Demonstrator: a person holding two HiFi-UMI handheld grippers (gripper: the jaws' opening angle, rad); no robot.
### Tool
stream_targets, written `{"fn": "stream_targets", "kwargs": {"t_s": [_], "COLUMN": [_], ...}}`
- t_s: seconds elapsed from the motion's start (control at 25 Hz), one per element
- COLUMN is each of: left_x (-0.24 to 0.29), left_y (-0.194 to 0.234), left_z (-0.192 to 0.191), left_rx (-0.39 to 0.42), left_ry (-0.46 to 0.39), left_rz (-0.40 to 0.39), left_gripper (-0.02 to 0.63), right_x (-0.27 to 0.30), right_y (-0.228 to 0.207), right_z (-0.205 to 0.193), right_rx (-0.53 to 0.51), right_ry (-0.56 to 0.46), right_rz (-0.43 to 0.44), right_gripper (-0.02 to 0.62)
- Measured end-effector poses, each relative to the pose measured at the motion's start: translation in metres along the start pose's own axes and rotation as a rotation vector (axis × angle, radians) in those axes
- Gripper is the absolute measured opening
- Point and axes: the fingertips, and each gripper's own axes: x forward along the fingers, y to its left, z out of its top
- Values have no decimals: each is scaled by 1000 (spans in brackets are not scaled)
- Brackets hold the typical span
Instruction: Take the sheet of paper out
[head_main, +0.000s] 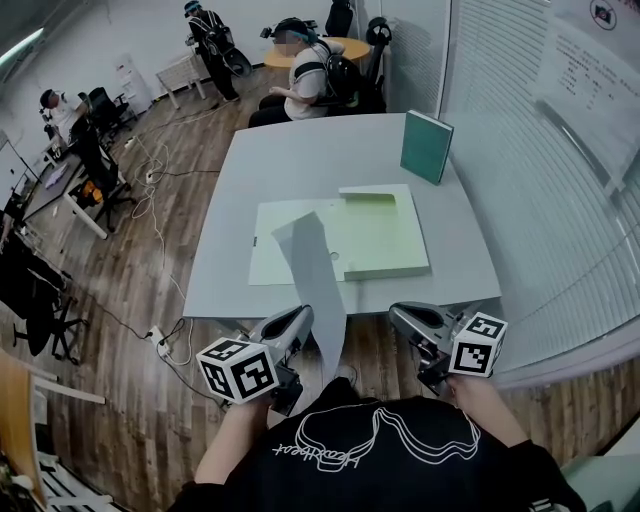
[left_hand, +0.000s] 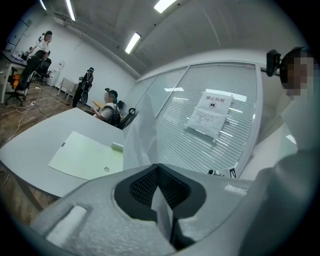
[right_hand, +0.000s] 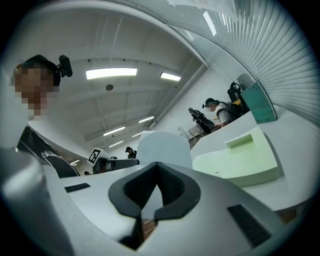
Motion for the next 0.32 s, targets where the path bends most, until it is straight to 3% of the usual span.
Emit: {"fn": "stream_targets", "kwargs": {"t_s": [0.32], "left_x": [5], "left_y": [-1], "left_z": [-3], "left_rx": [-2], "left_ry": [-2], "left_rz": [-8], "left_gripper": [12], "right_x": [-7], "right_y": [-6], "right_z": [-1], "right_rx": [5], "right_ry": [-2], "right_rz": [-18], "right_gripper": [9]}}
